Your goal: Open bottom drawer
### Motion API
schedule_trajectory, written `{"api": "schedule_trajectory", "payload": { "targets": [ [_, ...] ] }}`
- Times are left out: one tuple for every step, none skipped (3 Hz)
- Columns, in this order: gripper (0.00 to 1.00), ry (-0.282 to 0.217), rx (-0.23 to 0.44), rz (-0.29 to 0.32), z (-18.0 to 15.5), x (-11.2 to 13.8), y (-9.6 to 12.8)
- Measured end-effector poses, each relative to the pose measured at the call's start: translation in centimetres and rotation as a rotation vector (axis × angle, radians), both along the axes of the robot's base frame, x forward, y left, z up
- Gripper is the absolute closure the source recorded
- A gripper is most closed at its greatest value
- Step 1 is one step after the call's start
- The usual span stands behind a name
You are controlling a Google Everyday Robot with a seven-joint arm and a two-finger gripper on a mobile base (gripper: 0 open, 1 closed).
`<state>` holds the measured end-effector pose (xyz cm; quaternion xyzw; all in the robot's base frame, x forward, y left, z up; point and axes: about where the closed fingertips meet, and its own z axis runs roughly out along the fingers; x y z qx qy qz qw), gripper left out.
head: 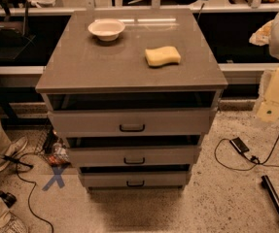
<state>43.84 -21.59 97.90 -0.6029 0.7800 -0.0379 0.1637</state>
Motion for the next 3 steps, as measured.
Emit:
{"api": "schedule_trajectory", "payload": {
  "targets": [
    [0.00, 0.000, 0.000, 0.000, 0.0, 0.0, 0.0],
    [0.00, 0.028, 0.044, 0.012, -1.9, 0.4, -0.9],
    [0.00, 0.082, 0.145, 0.096, -9.9, 1.1, -2.4]
  ]
}}
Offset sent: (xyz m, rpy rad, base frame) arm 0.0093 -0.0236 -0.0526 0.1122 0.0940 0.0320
